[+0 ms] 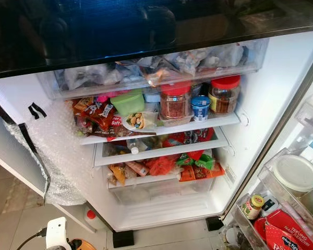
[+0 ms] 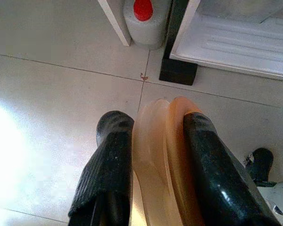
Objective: Restocking fridge
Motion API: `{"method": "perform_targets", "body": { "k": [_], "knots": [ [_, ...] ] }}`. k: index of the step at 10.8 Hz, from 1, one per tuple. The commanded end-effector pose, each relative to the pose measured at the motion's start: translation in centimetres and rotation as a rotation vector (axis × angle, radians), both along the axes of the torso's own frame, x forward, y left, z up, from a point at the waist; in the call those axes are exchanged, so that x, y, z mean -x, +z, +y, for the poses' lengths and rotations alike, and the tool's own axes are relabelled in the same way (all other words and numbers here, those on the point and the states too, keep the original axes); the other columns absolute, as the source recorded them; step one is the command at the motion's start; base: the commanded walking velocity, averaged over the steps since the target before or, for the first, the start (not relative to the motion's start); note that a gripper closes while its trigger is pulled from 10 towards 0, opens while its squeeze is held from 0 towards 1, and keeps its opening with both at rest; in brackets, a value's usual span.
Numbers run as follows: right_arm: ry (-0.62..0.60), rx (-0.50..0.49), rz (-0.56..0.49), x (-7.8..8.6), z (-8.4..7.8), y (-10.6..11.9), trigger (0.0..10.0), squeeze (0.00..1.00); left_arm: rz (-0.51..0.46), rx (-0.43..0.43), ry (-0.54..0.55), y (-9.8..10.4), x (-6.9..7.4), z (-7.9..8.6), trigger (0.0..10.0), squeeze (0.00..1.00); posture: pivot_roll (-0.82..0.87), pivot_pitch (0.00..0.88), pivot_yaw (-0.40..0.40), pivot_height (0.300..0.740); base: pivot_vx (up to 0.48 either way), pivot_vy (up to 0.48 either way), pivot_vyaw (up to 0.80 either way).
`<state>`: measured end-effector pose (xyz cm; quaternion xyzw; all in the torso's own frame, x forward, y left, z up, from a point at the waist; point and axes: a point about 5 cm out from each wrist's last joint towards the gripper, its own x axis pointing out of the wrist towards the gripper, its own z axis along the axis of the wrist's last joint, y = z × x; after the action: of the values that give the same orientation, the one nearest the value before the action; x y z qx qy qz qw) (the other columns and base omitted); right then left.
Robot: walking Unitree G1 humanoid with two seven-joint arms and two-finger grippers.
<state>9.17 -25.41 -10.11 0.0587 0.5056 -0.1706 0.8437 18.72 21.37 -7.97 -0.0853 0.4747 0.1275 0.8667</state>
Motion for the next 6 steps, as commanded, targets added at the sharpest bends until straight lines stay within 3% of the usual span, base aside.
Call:
{"method": "perform_targets", "body": {
  "k": [1,6],
  "knots": [
    [0.014,-0.003,0.007,0.06,0.21,-0.08,10.0,0.00,0.007,-0.011,-0.011,-0.04,0.23,0.37,10.0,0.00,-0.22,0.000,0.102,0.740,0.000,-0.322,0.00],
    [0.014,-0.005,0.009,0.07,0.25,-0.09,10.0,0.00,0.005,-0.009,-0.011,-0.02,0.21,0.40,10.0,0.00,-0.22,0.000,0.102,0.740,0.000,-0.415,0.00]
  ]
}}
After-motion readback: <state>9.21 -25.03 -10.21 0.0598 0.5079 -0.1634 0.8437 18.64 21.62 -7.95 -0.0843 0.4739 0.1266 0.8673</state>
